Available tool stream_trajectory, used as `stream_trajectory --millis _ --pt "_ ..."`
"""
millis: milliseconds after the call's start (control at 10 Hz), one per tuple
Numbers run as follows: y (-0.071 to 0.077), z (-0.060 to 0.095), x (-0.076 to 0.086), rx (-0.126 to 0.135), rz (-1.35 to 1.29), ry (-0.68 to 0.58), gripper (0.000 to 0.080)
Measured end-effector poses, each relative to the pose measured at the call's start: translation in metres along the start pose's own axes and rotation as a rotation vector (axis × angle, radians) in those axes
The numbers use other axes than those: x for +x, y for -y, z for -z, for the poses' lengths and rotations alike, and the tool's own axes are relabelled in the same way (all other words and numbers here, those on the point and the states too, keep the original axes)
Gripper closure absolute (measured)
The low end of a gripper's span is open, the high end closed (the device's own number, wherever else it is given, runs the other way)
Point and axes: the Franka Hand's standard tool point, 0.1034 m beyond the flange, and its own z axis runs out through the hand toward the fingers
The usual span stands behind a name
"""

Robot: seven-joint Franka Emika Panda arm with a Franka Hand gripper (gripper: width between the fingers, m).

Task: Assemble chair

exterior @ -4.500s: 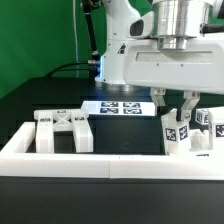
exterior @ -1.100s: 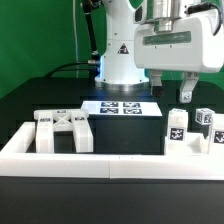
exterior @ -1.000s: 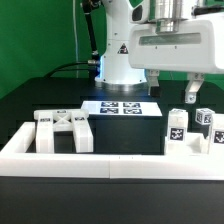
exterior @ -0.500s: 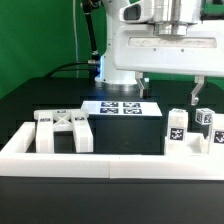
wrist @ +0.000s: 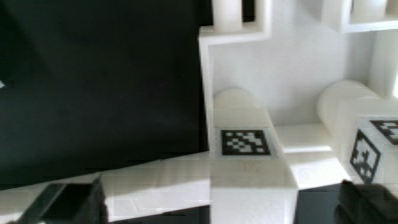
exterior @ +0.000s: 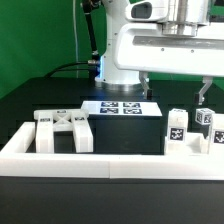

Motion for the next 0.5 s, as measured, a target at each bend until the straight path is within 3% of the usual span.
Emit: stream_trajectory --millis 200,300,400,500 --pt "-0.0001 -0.0003 -0.0002 0.001 0.0 -0.001 0.0151" --pt "-0.0003 -0.0014 -0.0027 0.022 -0.013 -0.011 0.0151" --pt "-0.0015 -0.0026 -0.0074 0.068 -0.035 -0.011 0.0151" --pt "0.0003 -0.0045 -0.0092 0.082 -0.033 -0.007 0.0151"
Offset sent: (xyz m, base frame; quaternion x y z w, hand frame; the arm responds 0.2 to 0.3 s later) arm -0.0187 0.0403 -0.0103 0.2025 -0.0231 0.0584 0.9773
